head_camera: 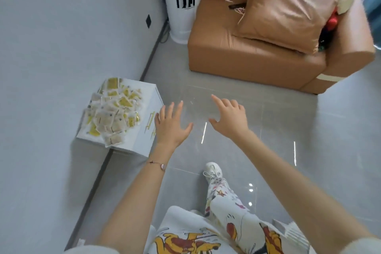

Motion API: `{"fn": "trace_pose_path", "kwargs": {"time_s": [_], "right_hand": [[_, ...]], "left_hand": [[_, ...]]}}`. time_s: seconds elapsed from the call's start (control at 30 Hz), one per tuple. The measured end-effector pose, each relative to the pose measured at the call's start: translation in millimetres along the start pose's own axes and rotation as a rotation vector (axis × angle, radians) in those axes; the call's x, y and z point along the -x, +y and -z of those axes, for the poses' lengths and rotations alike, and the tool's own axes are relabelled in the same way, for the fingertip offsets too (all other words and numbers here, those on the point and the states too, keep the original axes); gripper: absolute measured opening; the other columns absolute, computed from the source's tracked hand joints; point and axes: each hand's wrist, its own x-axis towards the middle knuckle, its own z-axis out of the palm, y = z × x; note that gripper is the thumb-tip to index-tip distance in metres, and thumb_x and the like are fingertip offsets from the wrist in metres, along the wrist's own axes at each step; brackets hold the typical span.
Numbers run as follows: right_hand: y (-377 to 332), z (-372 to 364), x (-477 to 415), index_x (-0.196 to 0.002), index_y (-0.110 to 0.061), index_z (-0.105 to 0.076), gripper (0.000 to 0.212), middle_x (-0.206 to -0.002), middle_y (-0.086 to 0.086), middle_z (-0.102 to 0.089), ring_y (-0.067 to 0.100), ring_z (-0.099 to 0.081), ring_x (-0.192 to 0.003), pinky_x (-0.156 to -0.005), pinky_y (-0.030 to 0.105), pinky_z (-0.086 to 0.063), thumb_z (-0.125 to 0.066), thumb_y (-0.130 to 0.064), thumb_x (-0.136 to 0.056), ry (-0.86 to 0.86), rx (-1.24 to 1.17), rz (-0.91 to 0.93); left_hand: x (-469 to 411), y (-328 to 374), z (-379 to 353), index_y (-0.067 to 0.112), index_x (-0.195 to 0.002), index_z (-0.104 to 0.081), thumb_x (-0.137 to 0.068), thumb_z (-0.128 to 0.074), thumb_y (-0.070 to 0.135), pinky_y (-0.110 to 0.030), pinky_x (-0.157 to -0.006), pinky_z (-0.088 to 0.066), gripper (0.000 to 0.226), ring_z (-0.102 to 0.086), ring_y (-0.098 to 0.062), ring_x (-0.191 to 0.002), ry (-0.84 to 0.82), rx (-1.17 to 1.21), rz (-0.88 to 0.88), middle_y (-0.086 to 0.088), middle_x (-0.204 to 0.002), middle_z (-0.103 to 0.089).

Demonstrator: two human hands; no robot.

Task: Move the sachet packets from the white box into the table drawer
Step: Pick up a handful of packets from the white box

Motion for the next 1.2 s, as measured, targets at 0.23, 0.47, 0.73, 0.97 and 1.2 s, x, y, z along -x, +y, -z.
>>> {"fn": "trace_pose_path", "kwargs": {"time_s": [0.23, 0.47, 0.73, 0.97, 1.2], "right_hand": [[-29, 12, -117, -0.151, -0.031, -0.021, 0.075, -0.132, -0.001, -0.051, 0.027, -0.041, -0.125, -0.103, 0.037, -0.029, -0.055, -0.047, -0.087, -0.099, 0.023, 0.246], [-86, 8, -209, -0.151, -0.03, -0.023, 0.075, -0.133, 0.0, -0.052, 0.029, -0.041, -0.124, -0.102, 0.039, -0.031, -0.058, -0.044, -0.086, -0.187, 0.039, 0.438], [-180, -34, -288, -0.15, -0.03, -0.023, 0.073, -0.138, 0.001, -0.05, 0.029, -0.038, -0.13, -0.104, 0.042, -0.032, -0.057, -0.047, -0.088, -0.291, 0.054, 0.599], [-251, -78, -342, -0.15, -0.032, -0.023, 0.072, -0.141, 0.001, -0.048, 0.029, -0.038, -0.131, -0.102, 0.042, -0.034, -0.055, -0.052, -0.088, -0.365, 0.113, 0.609], [-310, -163, -371, -0.149, -0.031, -0.025, 0.068, -0.144, 0.001, -0.046, 0.03, -0.038, -0.132, -0.103, 0.046, -0.035, -0.053, -0.05, -0.09, -0.569, 0.16, 0.656]], "left_hand": [[-57, -34, 16, 0.029, -0.152, -0.02, -0.087, -0.05, 0.059, -0.049, -0.116, -0.019, 0.077, -0.015, -0.031, -0.145, 0.094, 0.1, 0.31, -0.002, -0.157, -0.025], [-79, -75, 30, 0.028, -0.152, -0.021, -0.089, -0.053, 0.056, -0.047, -0.116, -0.017, 0.076, -0.016, -0.03, -0.146, 0.168, 0.18, 0.581, -0.004, -0.158, -0.026], [-108, -165, 27, 0.027, -0.152, -0.023, -0.089, -0.054, 0.055, -0.049, -0.117, -0.018, 0.076, -0.019, -0.032, -0.146, 0.212, 0.223, 0.792, -0.004, -0.157, -0.027], [-130, -250, 15, 0.03, -0.153, -0.018, -0.089, -0.05, 0.059, -0.044, -0.12, -0.013, 0.077, -0.015, -0.028, -0.147, 0.142, 0.331, 0.956, -0.001, -0.16, -0.021], [-145, -331, -11, 0.022, -0.151, -0.026, -0.09, -0.056, 0.051, -0.044, -0.117, -0.022, 0.074, -0.027, -0.025, -0.143, 0.272, 0.57, 1.16, -0.002, -0.154, -0.035]]}}
